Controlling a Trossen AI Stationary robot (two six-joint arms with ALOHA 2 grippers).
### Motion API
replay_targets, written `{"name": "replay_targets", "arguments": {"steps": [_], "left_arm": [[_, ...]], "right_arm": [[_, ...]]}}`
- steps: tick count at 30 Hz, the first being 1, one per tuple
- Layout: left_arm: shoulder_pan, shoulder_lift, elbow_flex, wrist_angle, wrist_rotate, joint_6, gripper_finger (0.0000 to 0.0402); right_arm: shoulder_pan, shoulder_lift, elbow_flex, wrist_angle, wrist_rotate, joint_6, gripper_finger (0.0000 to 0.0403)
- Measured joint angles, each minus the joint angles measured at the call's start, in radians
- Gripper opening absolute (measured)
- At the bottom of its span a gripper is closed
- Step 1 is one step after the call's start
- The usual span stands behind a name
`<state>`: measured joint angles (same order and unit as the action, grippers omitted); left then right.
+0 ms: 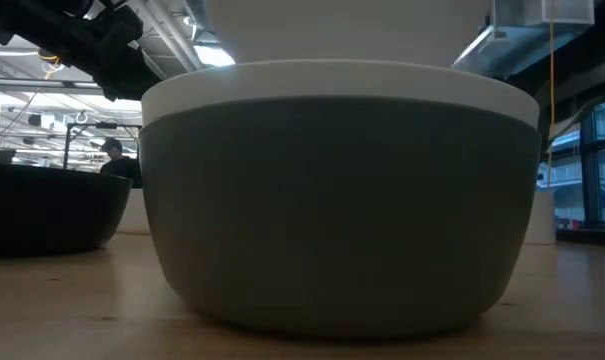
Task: Nest bowls inside each other
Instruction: Stack the white bowl on top of the stacked bowls
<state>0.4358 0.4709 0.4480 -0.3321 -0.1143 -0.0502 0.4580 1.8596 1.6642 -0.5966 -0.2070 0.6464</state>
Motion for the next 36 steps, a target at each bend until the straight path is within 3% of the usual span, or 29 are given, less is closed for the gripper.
{"name": "replay_targets", "arguments": {"steps": [16, 25, 36], "left_arm": [[0.000, 0.000, 0.000, -0.063, 0.000, -0.003, 0.0130], [0.000, 0.000, 0.000, -0.064, 0.000, -0.002, 0.0130], [0.000, 0.000, 0.000, -0.064, 0.000, 0.000, 0.0130]], "right_arm": [[-0.001, 0.090, 0.000, -0.092, 0.161, 0.026, 0.0004], [-0.002, 0.090, -0.001, -0.270, 0.256, 0.039, 0.0004], [-0.030, 0.090, -0.001, -0.299, 0.291, 0.033, 0.0020]]}}
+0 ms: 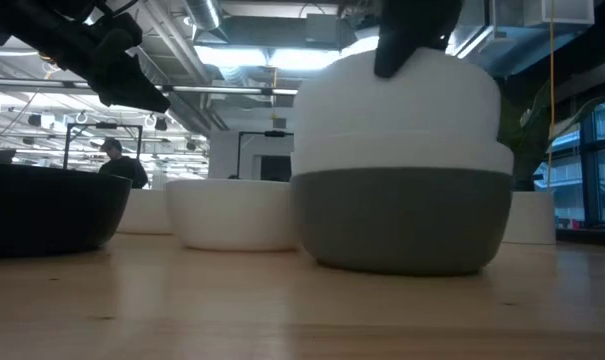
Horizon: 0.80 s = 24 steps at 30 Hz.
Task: Nest bowls inside each other
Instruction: Stack the white bowl on top of the stacked bowls
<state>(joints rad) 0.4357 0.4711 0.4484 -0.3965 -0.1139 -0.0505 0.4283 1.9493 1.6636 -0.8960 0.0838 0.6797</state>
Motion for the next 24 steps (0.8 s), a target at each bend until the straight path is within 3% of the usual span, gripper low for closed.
{"name": "replay_targets", "arguments": {"steps": [11, 17, 24], "left_arm": [[0.000, 0.000, 0.000, -0.038, 0.000, 0.000, 0.0130], [0.000, 0.000, 0.000, -0.042, 0.000, 0.001, 0.0130], [0.000, 0.000, 0.000, -0.041, 0.000, 0.001, 0.0130]], "right_arm": [[-0.027, 0.000, 0.000, -0.024, 0.004, 0.001, 0.0066], [-0.031, 0.000, 0.000, -0.023, 0.009, 0.020, 0.0125], [-0.031, 0.000, 0.000, -0.022, 0.084, -0.029, 0.0182]]}}
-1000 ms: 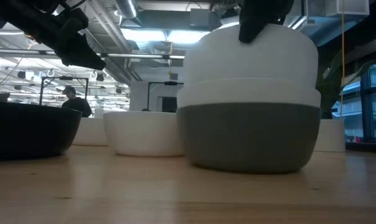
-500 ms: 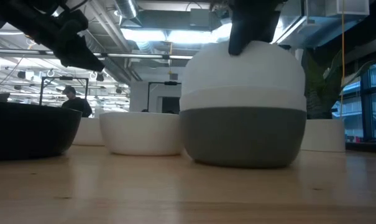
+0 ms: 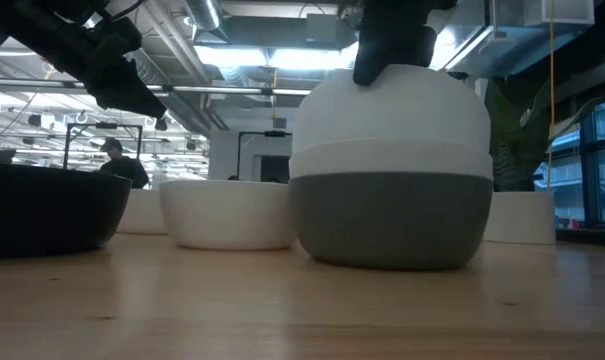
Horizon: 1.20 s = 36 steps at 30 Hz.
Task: Nest bowls inside each other
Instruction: Stack the white bowl on top of the stacked bowls
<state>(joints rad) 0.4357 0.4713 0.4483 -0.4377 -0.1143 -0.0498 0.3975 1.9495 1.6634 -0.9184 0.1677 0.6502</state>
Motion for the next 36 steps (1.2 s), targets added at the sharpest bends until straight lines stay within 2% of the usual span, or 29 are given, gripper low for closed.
{"name": "replay_targets", "arguments": {"steps": [4, 26, 31, 36], "left_arm": [[0.000, 0.000, 0.000, 0.000, 0.000, 0.000, 0.0130], [0.000, 0.000, 0.000, 0.000, 0.000, 0.000, 0.0130], [0.000, 0.000, 0.000, 0.000, 0.000, 0.000, 0.0130], [0.000, 0.000, 0.000, -0.001, 0.000, -0.001, 0.0130]], "right_arm": [[0.000, 0.000, 0.000, 0.000, 0.034, 0.000, 0.0183], [-0.015, 0.068, 0.002, 0.026, 0.020, -0.080, 0.0172], [-0.030, 0.068, 0.055, 0.021, 0.020, -0.122, 0.0172], [-0.038, 0.068, 0.166, -0.042, 0.028, -0.192, 0.0172]]}}
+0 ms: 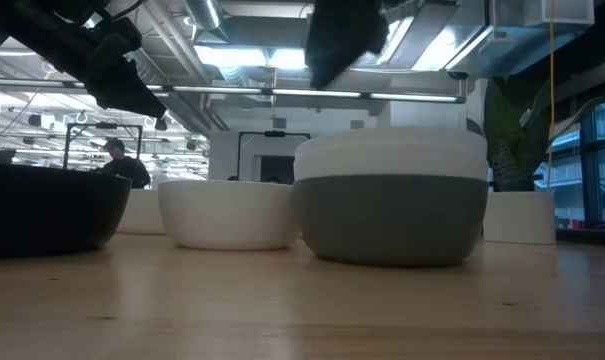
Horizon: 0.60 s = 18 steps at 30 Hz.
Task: Nest bowls inside each other
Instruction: Stack the white bowl on top of the stacked bowls
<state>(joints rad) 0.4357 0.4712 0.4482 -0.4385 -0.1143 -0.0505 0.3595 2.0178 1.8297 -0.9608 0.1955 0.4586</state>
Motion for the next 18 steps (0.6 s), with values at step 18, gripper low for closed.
{"name": "replay_targets", "arguments": {"steps": [18], "left_arm": [[0.000, 0.000, 0.000, -0.002, 0.000, 0.000, 0.0130]], "right_arm": [[-0.230, -0.003, 0.125, -0.182, 0.136, -0.287, 0.0172]]}}
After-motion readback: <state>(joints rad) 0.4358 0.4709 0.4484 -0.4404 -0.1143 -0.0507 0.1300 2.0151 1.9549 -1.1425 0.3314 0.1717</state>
